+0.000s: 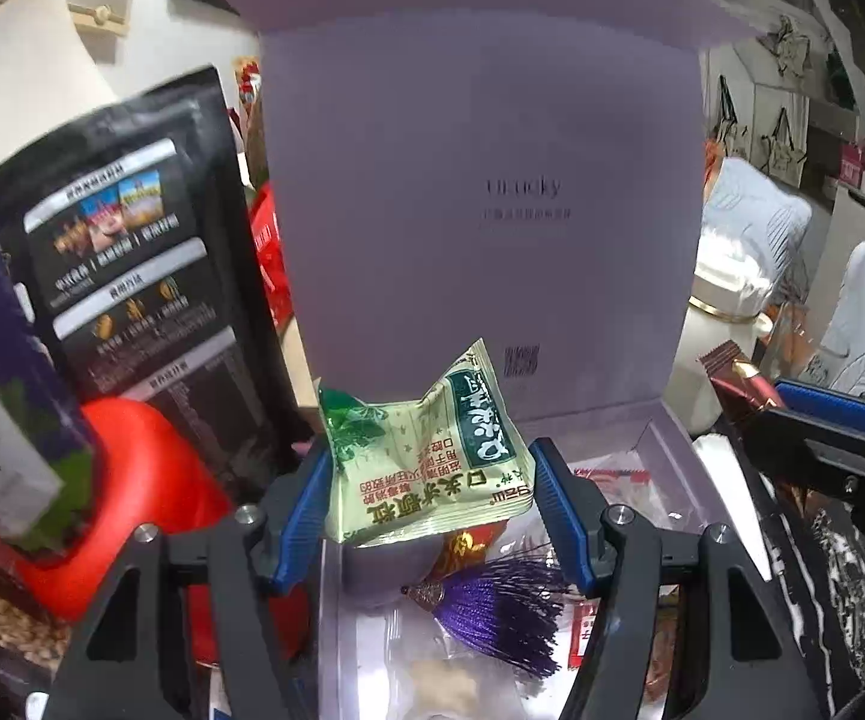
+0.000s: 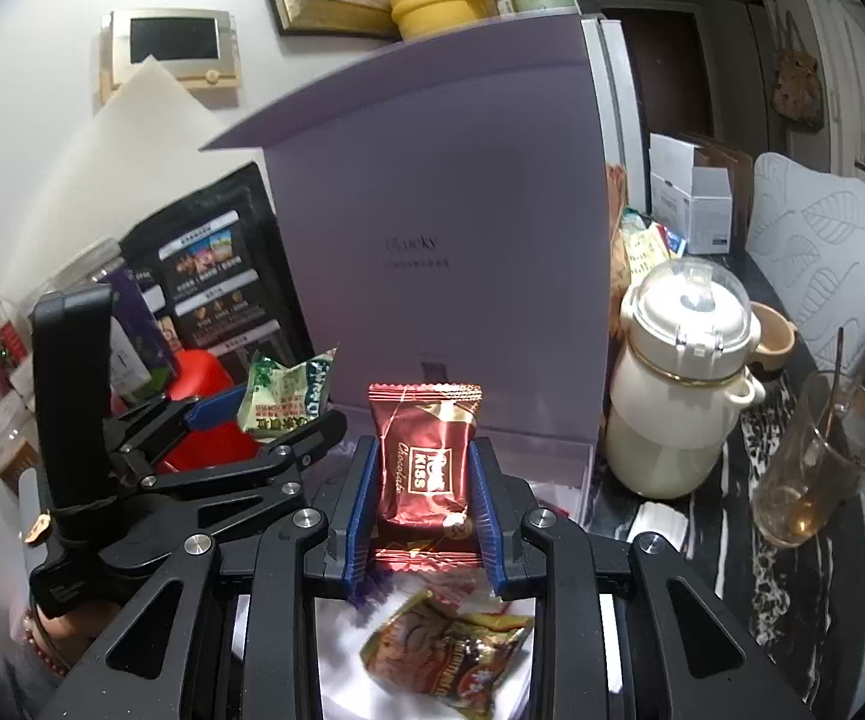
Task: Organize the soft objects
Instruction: 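Lower the green packet and red wrapper with both tools into the box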
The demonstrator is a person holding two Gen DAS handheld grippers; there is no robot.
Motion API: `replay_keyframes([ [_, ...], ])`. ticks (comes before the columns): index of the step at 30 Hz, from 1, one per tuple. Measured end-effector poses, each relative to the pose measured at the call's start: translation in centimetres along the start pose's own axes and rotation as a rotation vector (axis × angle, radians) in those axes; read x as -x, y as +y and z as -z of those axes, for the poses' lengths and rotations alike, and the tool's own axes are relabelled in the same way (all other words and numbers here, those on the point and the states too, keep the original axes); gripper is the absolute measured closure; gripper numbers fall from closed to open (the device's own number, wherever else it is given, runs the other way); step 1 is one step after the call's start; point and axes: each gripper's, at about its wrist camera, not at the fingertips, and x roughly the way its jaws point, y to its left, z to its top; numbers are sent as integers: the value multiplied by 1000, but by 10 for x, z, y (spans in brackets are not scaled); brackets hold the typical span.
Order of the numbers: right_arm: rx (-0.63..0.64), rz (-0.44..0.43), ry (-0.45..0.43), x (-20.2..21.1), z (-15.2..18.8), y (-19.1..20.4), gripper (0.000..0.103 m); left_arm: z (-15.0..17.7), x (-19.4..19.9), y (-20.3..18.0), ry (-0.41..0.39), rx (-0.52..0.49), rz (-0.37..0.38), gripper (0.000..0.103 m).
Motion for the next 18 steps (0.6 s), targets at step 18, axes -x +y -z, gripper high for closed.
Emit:
replay_keyframes([
  [18, 27, 88, 147, -55, 20, -9, 74, 25, -52, -10, 174, -9, -10, 39],
])
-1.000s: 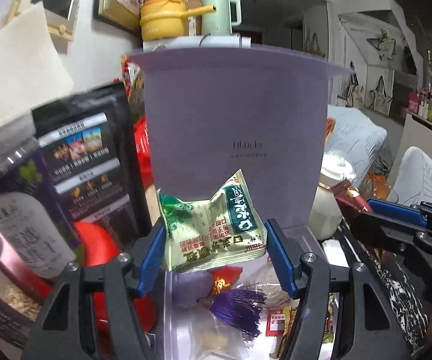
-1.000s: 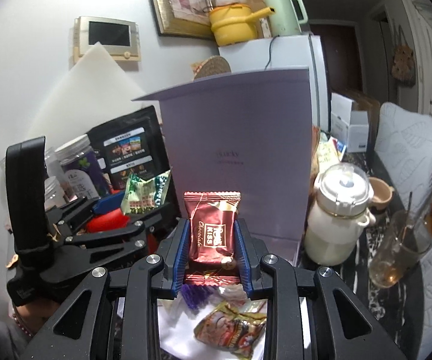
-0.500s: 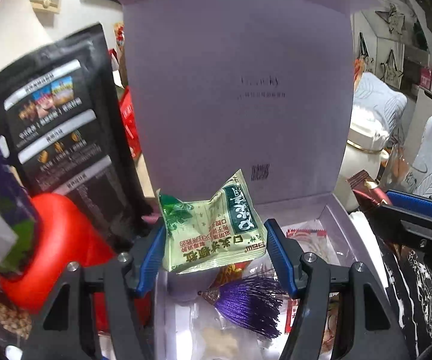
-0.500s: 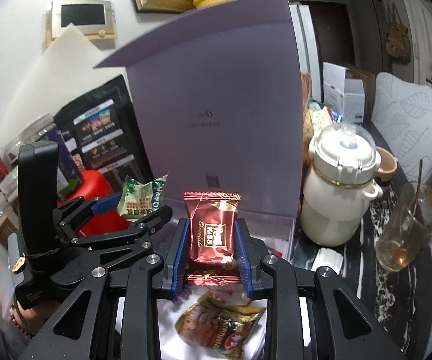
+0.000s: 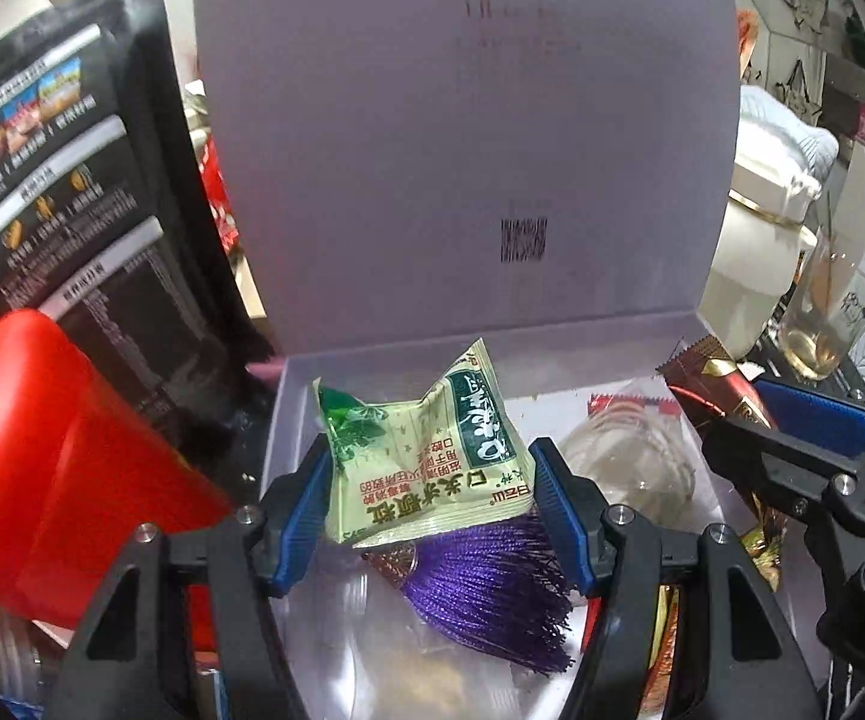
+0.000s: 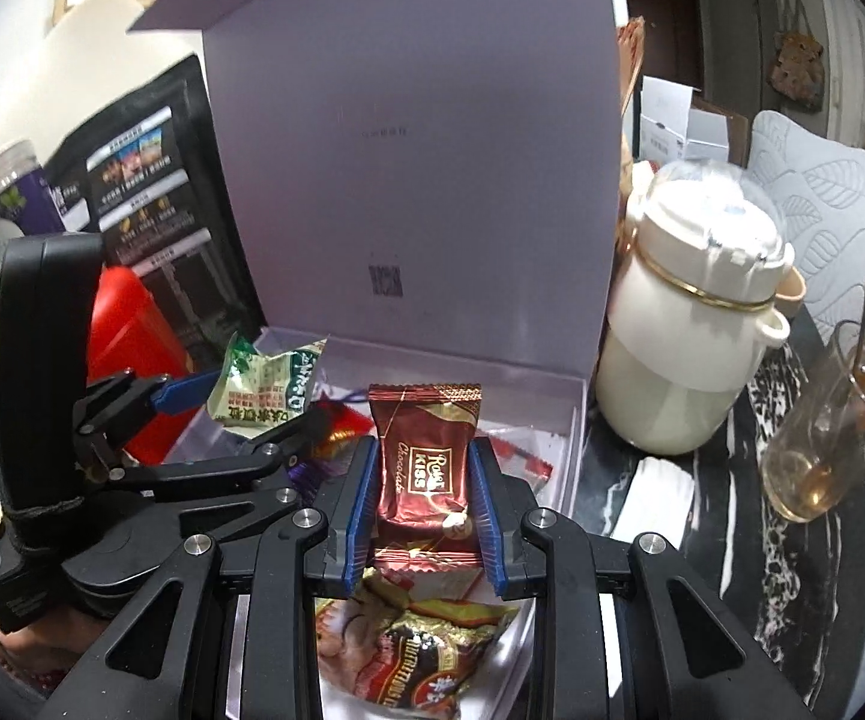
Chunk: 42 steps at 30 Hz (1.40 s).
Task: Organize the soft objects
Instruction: 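Lower the green packet and red wrapper with both tools into the box, then open both tools to drop the green packet and red wrapper in the box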
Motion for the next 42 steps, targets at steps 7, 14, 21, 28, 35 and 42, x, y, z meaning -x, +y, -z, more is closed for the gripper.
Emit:
replay_keyframes([
  [7, 2, 26, 53, -19, 5, -4, 74, -3, -4, 3, 5, 16, -7, 39],
  [14, -2, 36, 107, -36, 5, -8, 73, -5, -7, -6, 14, 4, -33, 39],
  [21, -12, 43, 119, -38, 7, -7, 72, -6, -12, -11, 39, 12, -47, 38],
  [28, -32, 58, 103, -29, 4, -13, 55, -16, -15, -15, 39, 5, -61, 37],
  [35, -36, 77, 63, -10, -1, -19, 55, -26, -7, -16, 12, 33, -44, 32],
  [42, -51, 88, 31, 13, -7, -25, 55, -27, -2, -8, 25, 51, -19, 13],
])
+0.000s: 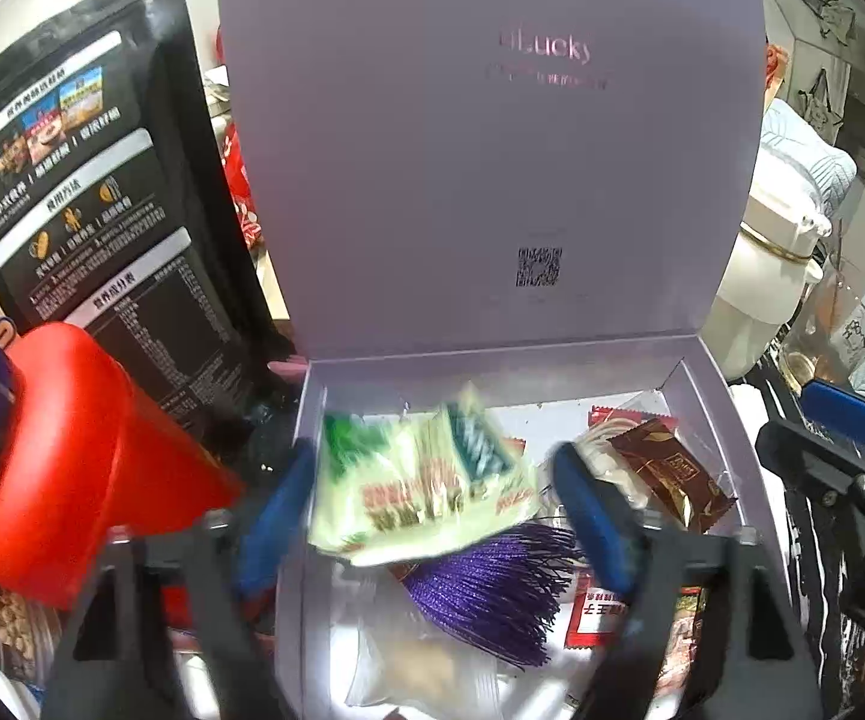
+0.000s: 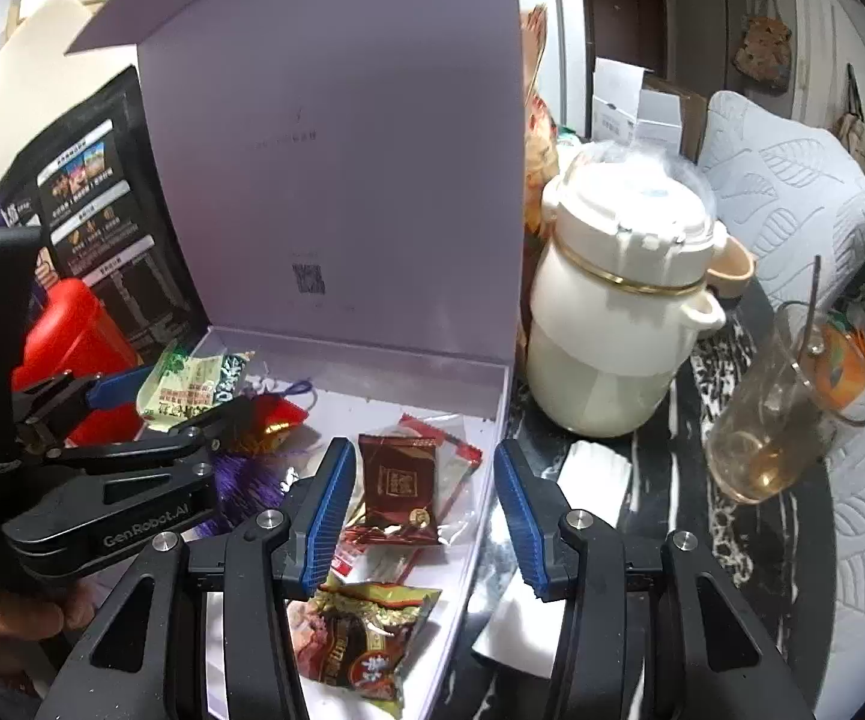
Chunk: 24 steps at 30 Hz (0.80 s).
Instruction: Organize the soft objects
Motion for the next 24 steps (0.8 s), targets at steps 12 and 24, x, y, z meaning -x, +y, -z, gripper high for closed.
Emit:
replay_keyframes([
  [12, 10, 34, -59, 46, -4, 5, 55, -2, 57, 2, -80, -2, 22, 3],
  [24, 35, 44, -165, 113, -8, 24, 55, -4, 136, 11, -205, -8, 46, 3],
])
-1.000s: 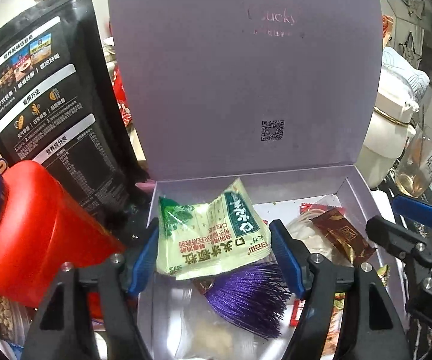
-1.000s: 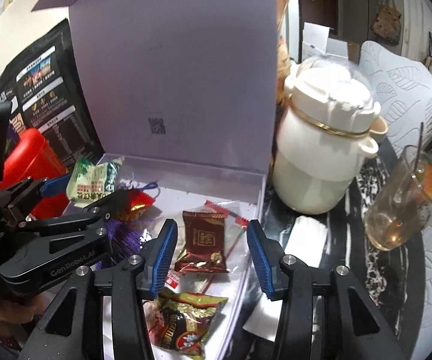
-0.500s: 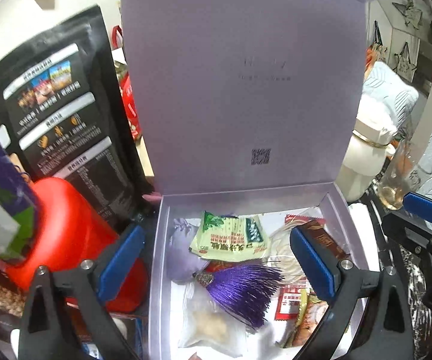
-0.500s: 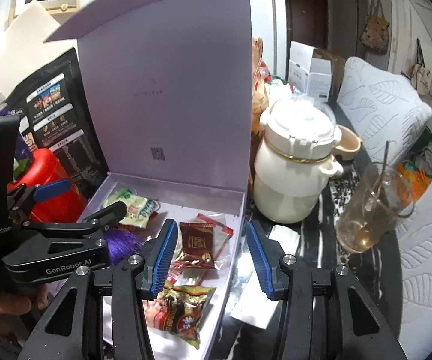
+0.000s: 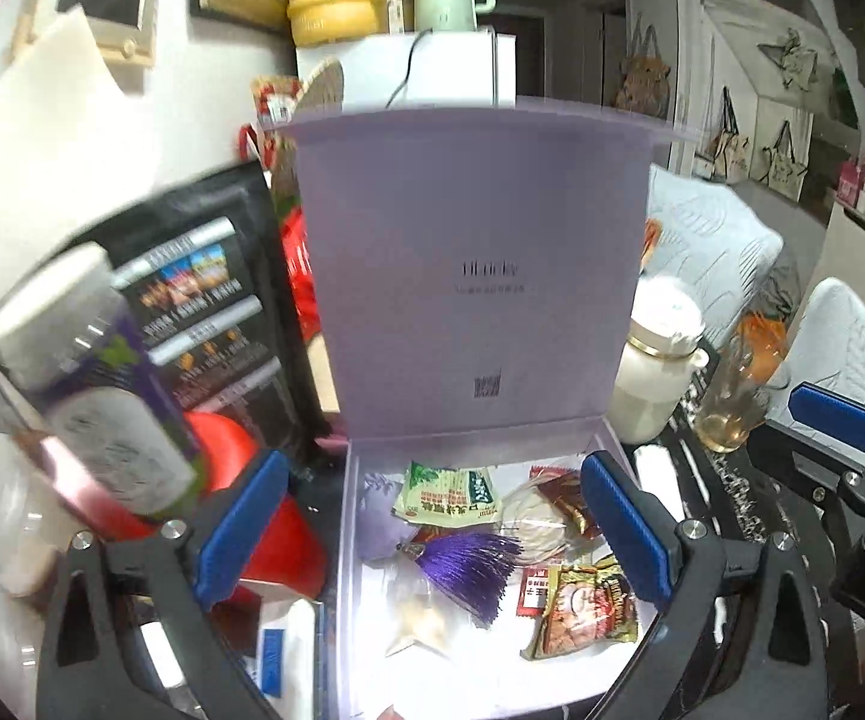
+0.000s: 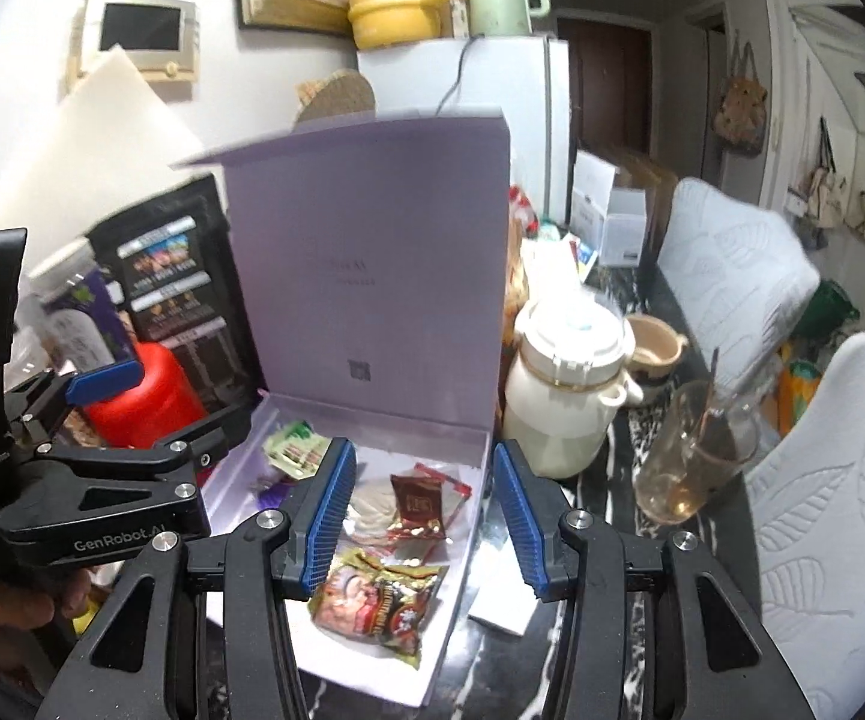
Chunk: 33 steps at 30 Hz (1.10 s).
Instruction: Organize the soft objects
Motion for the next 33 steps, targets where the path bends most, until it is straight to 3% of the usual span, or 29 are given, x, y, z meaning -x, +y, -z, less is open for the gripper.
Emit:
replay_keyframes([
  [6, 25, 17, -82, 46, -4, 13, 55, -3, 49, 3, -70, -2, 18, 3],
  [9, 30, 24, -125, 70, -3, 20, 48, 0, 72, 3, -102, -10, 14, 3],
  [14, 61, 39, -178, 106, 7, 35, 47, 10, 111, 5, -158, -16, 36, 3],
  [18, 70, 46, -212, 130, 18, 46, 23, 19, 136, 7, -192, -13, 46, 3],
  [23, 81, 69, -248, 158, 35, 60, 16, 31, 164, 7, -231, -27, 40, 0],
  [33, 67, 122, -288, 191, 70, 79, 11, 68, 192, 9, -247, -41, 74, 0],
])
